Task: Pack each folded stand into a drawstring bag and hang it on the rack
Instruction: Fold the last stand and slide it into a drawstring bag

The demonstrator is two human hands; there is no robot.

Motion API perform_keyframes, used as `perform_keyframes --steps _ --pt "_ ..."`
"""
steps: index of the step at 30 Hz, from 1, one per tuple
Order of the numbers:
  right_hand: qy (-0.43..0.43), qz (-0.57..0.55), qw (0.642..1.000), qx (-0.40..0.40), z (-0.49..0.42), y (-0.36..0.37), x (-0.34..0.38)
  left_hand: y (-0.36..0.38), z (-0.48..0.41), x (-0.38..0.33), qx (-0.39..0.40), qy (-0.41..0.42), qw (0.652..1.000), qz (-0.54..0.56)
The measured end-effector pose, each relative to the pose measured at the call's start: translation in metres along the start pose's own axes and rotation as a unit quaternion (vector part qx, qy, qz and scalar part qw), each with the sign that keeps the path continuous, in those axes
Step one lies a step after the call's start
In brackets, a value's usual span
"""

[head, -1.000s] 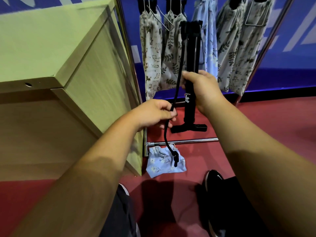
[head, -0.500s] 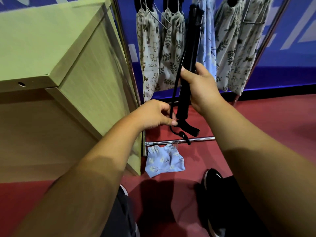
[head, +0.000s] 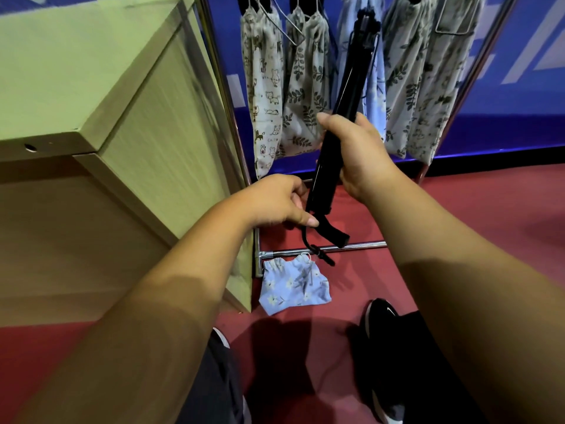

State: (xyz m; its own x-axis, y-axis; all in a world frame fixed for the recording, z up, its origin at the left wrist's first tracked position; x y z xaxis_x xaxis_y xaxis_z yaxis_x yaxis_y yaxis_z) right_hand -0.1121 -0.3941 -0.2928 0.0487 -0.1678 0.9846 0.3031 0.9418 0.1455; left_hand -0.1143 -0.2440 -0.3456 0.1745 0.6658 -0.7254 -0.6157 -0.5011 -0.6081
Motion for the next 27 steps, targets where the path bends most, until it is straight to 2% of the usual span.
perform_keyframes --steps 9,10,13,14,17,22,27 --pt "-0.007 0.011 1.000 -0.002 -0.003 0.001 0.000 0.005 0.003 0.003 0.018 0.005 0.999 0.029" --pt "-0.008 0.017 1.000 0.000 -0.003 0.001 0.000 0.005 0.002 0.003 0.019 0.006 1.000 0.015" --pt "-0.004 0.024 1.000 0.002 -0.002 0.003 0.001 0.006 0.002 -0.006 0.015 0.053 0.990 -0.133" --pt "0.000 0.021 1.000 0.002 -0.002 0.002 0.001 0.009 0.002 -0.008 0.027 0.063 0.988 -0.136" --pt "0.011 0.009 1.000 0.005 -0.001 0.001 0.001 0.025 0.002 -0.005 0.078 0.045 0.994 -0.063" --pt "0.012 -0.017 1.000 0.014 0.002 0.003 0.003 0.021 0.001 -0.015 0.055 0.066 0.990 -0.110" --pt "0.021 -0.025 0.999 0.012 0.000 0.002 0.002 0.019 0.000 -0.010 0.046 0.051 0.995 -0.071"
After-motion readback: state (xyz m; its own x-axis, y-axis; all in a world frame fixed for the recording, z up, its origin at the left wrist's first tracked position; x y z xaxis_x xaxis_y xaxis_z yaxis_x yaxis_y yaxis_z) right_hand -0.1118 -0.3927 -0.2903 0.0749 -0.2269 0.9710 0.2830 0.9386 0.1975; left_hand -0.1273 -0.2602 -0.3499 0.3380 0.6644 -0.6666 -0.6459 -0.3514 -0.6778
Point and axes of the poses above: each hand's wrist, its own z-axis away from the middle knuckle, its own y-axis out of the palm, x = y × z, the point moved 9 cm from there along -z, towards the middle knuckle, and after that the axes turned 4 degrees about z, right-handed, at the moved point
